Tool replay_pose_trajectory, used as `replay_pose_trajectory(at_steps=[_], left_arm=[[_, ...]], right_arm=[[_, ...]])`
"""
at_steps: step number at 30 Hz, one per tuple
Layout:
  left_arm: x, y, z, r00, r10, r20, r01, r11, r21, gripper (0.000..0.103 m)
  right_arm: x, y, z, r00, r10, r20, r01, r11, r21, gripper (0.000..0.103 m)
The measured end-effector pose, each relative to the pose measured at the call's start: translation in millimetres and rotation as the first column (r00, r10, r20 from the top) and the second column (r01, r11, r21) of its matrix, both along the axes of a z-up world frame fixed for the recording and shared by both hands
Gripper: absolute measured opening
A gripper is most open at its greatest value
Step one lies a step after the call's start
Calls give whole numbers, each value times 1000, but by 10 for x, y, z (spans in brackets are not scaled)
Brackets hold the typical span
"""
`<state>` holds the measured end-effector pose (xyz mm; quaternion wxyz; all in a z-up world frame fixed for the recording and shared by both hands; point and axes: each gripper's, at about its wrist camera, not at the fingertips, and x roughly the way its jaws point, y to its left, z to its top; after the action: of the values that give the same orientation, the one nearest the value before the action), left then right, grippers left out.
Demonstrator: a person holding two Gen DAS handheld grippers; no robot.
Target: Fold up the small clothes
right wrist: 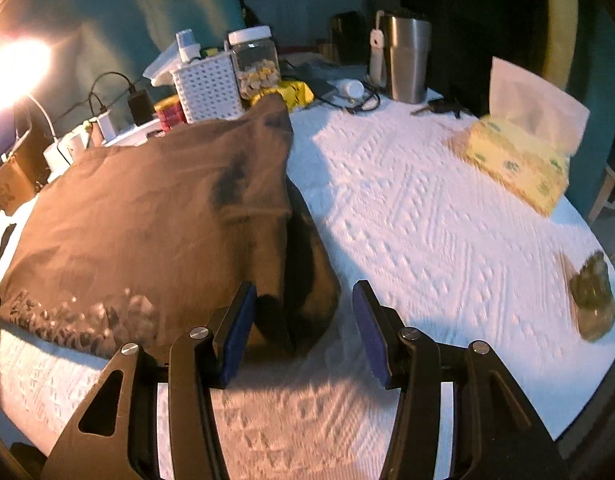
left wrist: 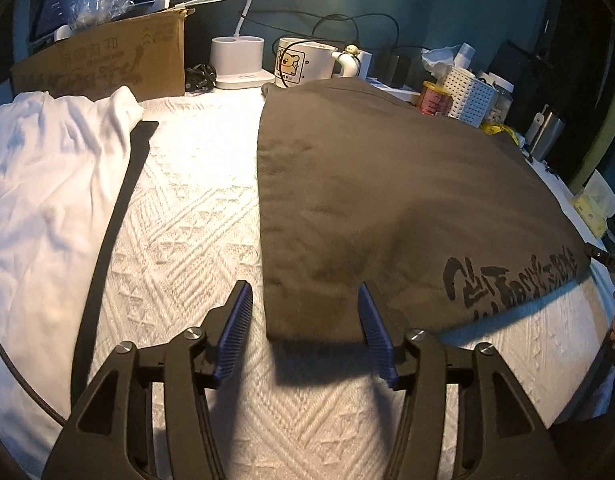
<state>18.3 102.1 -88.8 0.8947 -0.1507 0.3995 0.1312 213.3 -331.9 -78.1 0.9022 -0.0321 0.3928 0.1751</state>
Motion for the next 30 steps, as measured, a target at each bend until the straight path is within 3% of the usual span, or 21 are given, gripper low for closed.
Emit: replay_pose_trajectory(at_steps=[3,12,14,16,19,23,26,29,30], left_arm=[[20,-7,4,1000,-21,4,21,1000,-9,61],[126,-79,-15,999,-33,-41,35,998,52,60],[123,-95,-18,998,-34,-46,37,997,66,55],[120,-100,-21,998,-39,-48,42,996,78,39],[115,-90,-20,998,-39,-42,42,997,71,28],[141,-115,-21,998,-45,-41,48,996,73,24],[162,-127,-21,998,-56,-41,59,996,67,20],[171,-142,-19,997,-65,-44,69,995,76,18],[172,-141,-18,997,-66,-45,69,995,75,17]], right_arm=[[-70,-16,-20,1000,4,-8,-4,1000,9,53],[-103,-33,-122,1000,-2,-19,3,999,44,53],[-88,-64,-117,1000,-10,-20,11,998,68,53],[-63,-156,-95,999,-33,-28,36,991,132,53],[-72,-289,-32,996,-85,12,82,983,164,53],[9,-421,-50,994,-105,5,103,981,167,53],[89,-360,-55,998,-57,-2,57,985,162,36],[176,-168,-123,1000,15,-26,-12,990,137,9],[192,-116,-144,999,35,-37,-30,992,123,5]])
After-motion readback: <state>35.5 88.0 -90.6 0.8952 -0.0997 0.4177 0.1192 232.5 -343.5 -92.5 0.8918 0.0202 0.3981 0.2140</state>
